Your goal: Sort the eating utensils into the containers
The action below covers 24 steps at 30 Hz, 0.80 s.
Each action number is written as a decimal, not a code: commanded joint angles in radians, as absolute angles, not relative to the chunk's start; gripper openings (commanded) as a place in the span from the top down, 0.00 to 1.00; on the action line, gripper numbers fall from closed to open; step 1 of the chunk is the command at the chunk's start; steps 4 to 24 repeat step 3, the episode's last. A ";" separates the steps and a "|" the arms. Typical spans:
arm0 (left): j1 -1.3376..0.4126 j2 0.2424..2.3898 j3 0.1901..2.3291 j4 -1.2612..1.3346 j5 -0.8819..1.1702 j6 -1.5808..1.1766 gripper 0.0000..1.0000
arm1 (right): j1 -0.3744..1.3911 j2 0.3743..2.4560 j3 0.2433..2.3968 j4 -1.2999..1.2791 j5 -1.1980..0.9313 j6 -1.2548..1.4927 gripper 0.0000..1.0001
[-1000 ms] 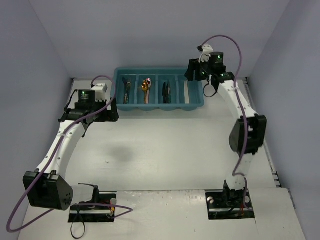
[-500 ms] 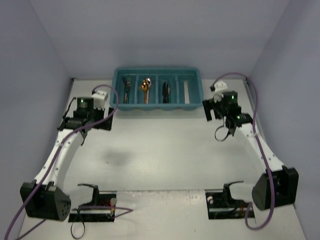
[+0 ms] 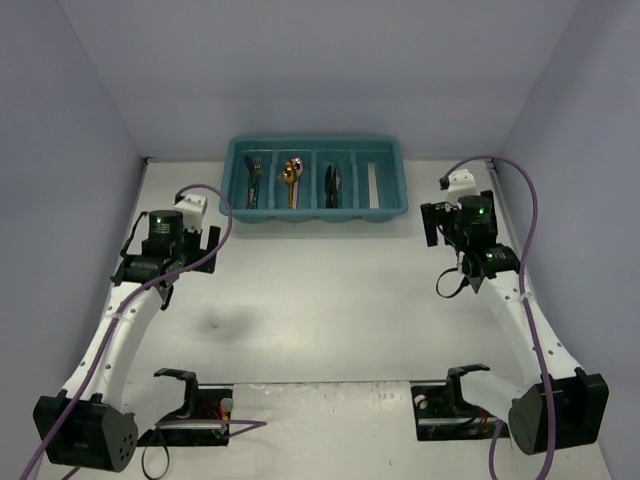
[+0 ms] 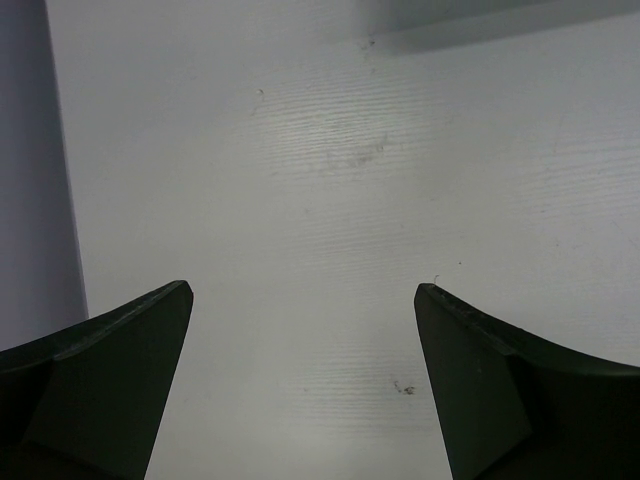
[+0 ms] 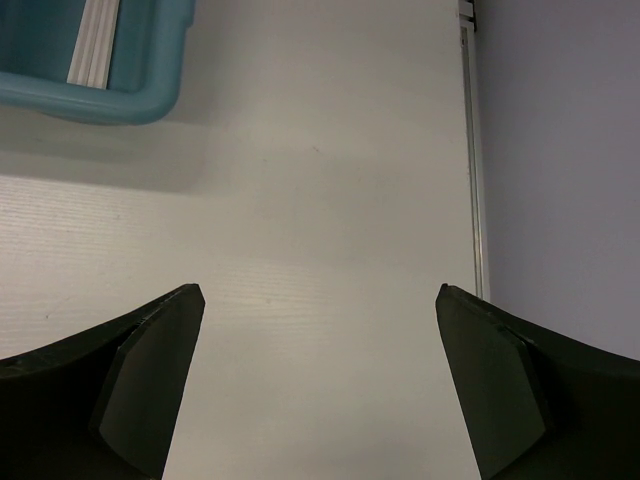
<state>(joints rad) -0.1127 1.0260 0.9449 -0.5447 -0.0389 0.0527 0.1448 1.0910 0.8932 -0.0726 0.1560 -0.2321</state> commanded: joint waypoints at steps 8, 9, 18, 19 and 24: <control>-0.108 0.982 0.948 -0.491 -0.066 0.048 0.10 | 0.143 1.071 0.898 -0.009 0.194 -0.219 0.00; -0.108 0.982 0.948 -0.491 -0.066 0.048 0.10 | 0.143 1.071 0.898 -0.009 0.194 -0.219 0.00; -0.108 0.982 0.948 -0.491 -0.066 0.048 0.10 | 0.143 1.071 0.898 -0.009 0.194 -0.219 0.00; -0.108 0.982 0.948 -0.491 -0.066 0.048 0.10 | 0.143 1.071 0.898 -0.009 0.194 -0.219 0.00; -0.108 0.982 0.948 -0.491 -0.066 0.048 0.10 | 0.143 1.071 0.898 -0.009 0.194 -0.219 0.00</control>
